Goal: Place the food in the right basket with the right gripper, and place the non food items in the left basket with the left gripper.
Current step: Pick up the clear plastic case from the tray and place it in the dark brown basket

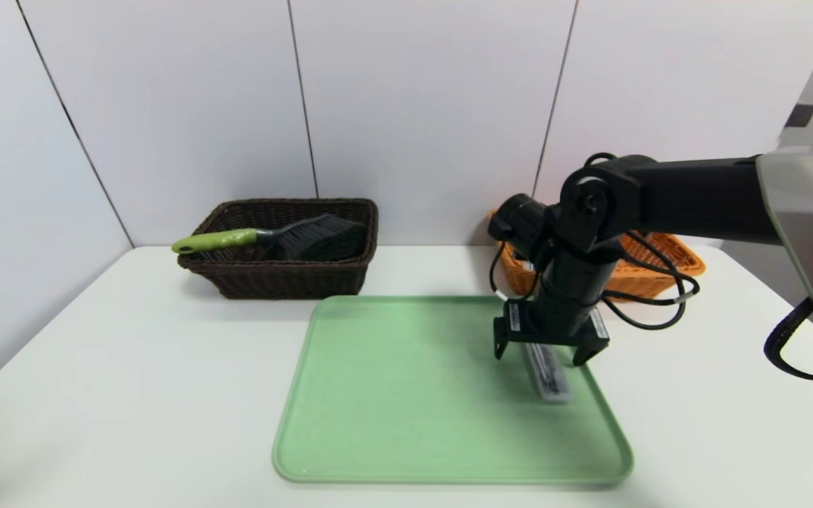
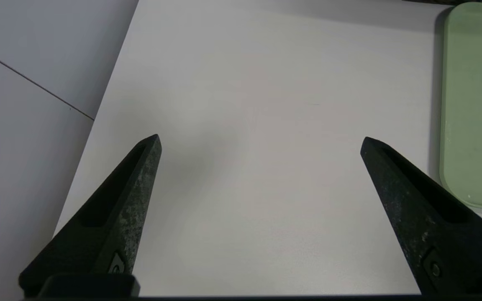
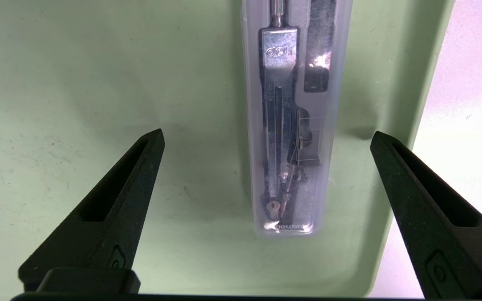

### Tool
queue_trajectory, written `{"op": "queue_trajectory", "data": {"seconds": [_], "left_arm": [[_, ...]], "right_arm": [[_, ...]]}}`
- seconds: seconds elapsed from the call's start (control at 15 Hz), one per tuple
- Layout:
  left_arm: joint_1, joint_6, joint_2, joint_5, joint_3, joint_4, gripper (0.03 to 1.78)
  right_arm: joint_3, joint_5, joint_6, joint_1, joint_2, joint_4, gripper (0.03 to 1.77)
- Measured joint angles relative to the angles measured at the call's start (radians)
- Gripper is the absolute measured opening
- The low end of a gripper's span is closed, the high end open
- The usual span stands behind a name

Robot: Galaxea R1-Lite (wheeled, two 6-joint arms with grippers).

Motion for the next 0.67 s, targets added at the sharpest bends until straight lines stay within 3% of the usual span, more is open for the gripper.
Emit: {"op": "queue_trajectory", "data": {"seconds": [0.67], "left_arm": [[0.000, 0.006, 0.006, 0.000, 0.001, -0.013, 1.69]], "right_arm": [[-0.003, 0.000, -0.003, -0.002, 0.015, -0.002, 1.70]]}}
